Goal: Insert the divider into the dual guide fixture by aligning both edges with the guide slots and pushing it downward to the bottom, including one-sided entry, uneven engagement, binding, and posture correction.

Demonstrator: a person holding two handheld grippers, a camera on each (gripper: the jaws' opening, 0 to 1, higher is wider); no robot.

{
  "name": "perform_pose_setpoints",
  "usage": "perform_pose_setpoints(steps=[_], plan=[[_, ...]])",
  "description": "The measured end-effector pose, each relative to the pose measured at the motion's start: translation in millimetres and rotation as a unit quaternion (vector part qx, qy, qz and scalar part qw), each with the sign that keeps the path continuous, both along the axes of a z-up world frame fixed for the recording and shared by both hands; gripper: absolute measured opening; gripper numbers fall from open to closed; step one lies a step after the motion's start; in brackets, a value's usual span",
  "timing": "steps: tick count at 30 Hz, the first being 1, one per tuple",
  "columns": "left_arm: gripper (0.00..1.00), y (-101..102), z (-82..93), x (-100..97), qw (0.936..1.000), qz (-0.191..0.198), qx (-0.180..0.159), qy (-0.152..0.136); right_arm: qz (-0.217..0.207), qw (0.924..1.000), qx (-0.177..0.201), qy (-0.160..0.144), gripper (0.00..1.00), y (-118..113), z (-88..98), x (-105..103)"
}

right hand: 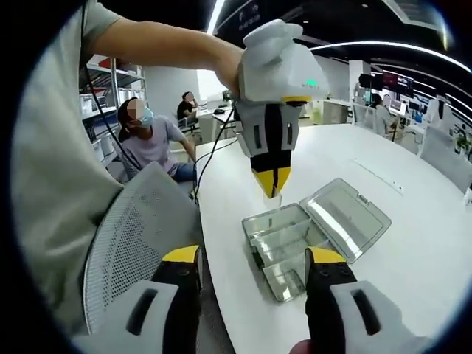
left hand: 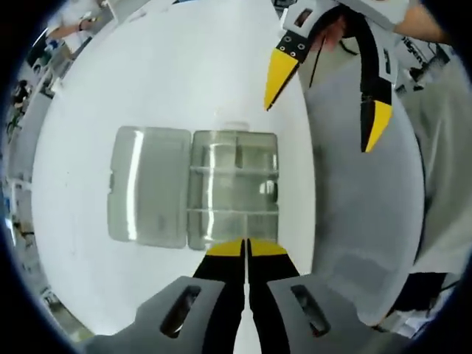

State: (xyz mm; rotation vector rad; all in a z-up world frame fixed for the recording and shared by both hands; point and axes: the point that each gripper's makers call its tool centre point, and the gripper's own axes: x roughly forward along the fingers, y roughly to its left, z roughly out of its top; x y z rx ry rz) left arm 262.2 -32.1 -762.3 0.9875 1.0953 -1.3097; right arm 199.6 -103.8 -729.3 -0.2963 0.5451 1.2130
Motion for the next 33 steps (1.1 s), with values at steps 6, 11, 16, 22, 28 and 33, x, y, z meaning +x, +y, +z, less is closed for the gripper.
perform_pose_setpoints(steps=[6,11,16,22,28,33], plan=[[0.0,4,-8.2,2.1,1.0,0.005,0.002,-0.003,-0.001,1.0,0.0,0.003,0.55,-2,-1.8,-3],[0.0,5,-11.4,6.0,0.9999,0.013,-0.003,-0.006,-0.006,1.0,0.001,0.006,0.57,-3,-3.7,-3],[0.0,4,-14.9,9.0,0.9998,0.015,-0.005,-0.011,-0.01,0.9999,0.0,0.008,0.58,-6,-5.7,-3],[0.0,4,-18.9,10.8,0.9997,0.017,-0.008,-0.014,-0.013,0.9999,0.0,0.011,0.59,-7,-7.0,-4],[0.0,5,-22.2,10.7,0.9997,0.017,-0.007,-0.014,-0.014,0.9998,0.001,0.015,0.59,-7,-8.2,-4],[0.0,7,-26.3,12.2,0.9997,0.018,-0.002,-0.015,-0.015,0.9998,0.002,0.016,0.59,-7,-8.1,-4]])
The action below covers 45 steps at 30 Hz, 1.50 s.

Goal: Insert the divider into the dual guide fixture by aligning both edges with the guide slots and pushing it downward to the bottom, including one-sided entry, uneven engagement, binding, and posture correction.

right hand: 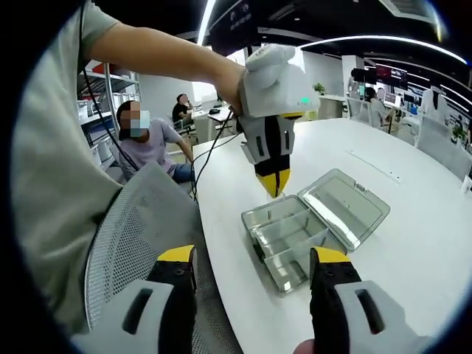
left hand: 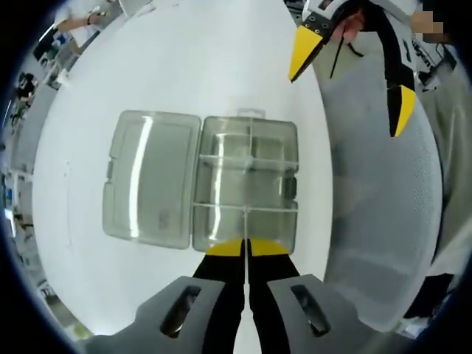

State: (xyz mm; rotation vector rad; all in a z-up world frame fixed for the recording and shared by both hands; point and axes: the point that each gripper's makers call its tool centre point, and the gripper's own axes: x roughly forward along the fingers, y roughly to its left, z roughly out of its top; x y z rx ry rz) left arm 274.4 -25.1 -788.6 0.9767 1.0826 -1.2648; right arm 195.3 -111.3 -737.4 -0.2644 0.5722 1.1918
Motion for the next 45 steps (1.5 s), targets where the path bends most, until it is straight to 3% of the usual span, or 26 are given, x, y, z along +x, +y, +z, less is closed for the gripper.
perform_pose_setpoints(steps=[18,45], plan=[[0.0,-3,2.9,-2.0,1.0,-0.005,-0.004,-0.001,0.001,1.0,0.0,0.006,0.58,0,-3.0,-1],[0.0,-3,-9.0,-2.0,0.9993,-0.033,0.015,-0.006,-0.002,1.0,0.001,0.005,0.59,-3,-0.9,0]])
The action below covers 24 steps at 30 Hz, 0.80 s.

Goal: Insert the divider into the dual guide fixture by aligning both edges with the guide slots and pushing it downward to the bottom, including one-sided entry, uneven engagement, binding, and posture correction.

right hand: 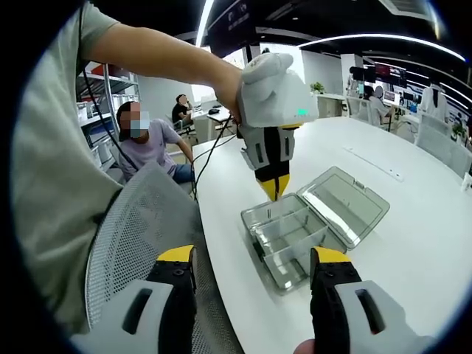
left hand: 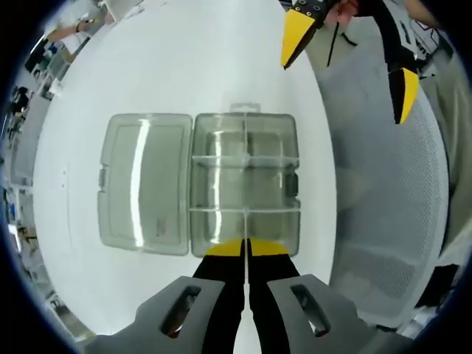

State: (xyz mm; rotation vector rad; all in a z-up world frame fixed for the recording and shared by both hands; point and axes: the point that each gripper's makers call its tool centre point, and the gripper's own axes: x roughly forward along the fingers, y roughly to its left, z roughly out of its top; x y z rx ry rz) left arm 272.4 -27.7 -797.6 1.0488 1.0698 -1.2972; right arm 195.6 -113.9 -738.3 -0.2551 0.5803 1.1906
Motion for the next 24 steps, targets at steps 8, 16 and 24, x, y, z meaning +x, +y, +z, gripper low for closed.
perform_pose_setpoints(steps=[8,16,24], plan=[[0.0,0,-2.5,0.6,1.0,-0.005,0.005,0.004,0.0,1.0,-0.001,0.002,0.59,0,-1.0,0],[0.0,0,-6.6,0.5,0.9998,-0.015,0.01,0.003,-0.001,1.0,-0.001,0.003,0.59,-1,-1.8,0],[0.0,0,-10.8,1.1,0.9998,-0.016,0.013,0.008,-0.001,1.0,0.0,0.004,0.59,-1,-2.4,-1]])
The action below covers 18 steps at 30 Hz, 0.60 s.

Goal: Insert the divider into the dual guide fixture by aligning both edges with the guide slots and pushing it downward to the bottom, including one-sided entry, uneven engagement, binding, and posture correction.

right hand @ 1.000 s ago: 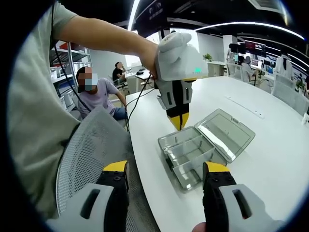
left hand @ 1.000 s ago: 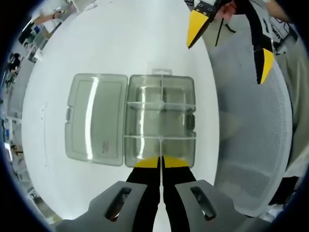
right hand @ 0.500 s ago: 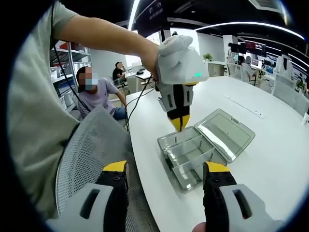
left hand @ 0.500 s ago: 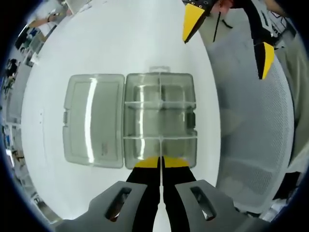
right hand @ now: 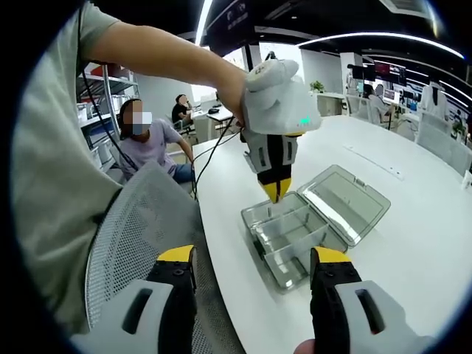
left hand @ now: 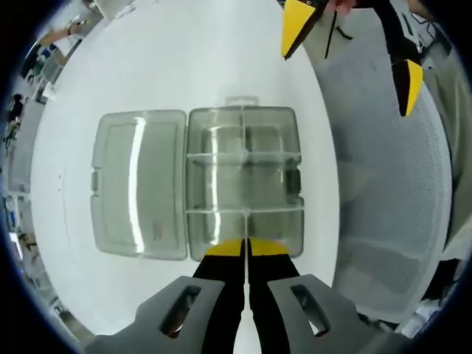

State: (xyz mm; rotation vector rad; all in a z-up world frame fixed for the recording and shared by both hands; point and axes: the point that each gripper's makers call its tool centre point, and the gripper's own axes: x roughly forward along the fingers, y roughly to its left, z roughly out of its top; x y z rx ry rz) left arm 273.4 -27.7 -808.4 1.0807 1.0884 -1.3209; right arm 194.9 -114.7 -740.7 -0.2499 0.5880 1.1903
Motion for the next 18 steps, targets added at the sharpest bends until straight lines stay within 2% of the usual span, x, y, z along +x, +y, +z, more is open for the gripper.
perform_pose_setpoints(steps=[18], plan=[[0.0,0.1,-9.8,0.2,0.9999,-0.012,0.005,0.002,-0.002,1.0,0.0,0.002,0.59,-1.3,-1.3,-0.6]])
